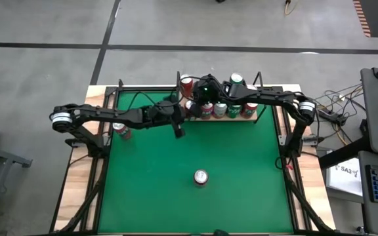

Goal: Place canned beverage on shelf
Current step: Put the red-black soda can on the shelf aligned with the other red-black soda can

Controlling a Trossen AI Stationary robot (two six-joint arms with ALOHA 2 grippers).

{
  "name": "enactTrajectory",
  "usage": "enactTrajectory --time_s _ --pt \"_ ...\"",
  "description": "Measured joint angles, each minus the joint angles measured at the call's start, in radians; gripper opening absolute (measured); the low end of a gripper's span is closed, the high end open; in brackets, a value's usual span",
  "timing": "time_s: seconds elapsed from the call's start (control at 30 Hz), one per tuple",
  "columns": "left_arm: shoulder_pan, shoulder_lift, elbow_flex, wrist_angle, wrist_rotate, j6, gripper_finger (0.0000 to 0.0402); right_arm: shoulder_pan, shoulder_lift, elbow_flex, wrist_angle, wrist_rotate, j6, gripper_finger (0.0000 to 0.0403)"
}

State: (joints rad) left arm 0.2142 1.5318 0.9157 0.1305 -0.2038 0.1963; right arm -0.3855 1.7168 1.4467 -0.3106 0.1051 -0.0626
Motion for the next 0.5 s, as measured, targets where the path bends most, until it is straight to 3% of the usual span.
enactTrajectory --time_s 0.5 --pt "0.003 0.005 0.0 0.002 -0.123 -0.022 0.0 0.001 -0.003 0.0 -0.069 -0.001 0.031 0.0009"
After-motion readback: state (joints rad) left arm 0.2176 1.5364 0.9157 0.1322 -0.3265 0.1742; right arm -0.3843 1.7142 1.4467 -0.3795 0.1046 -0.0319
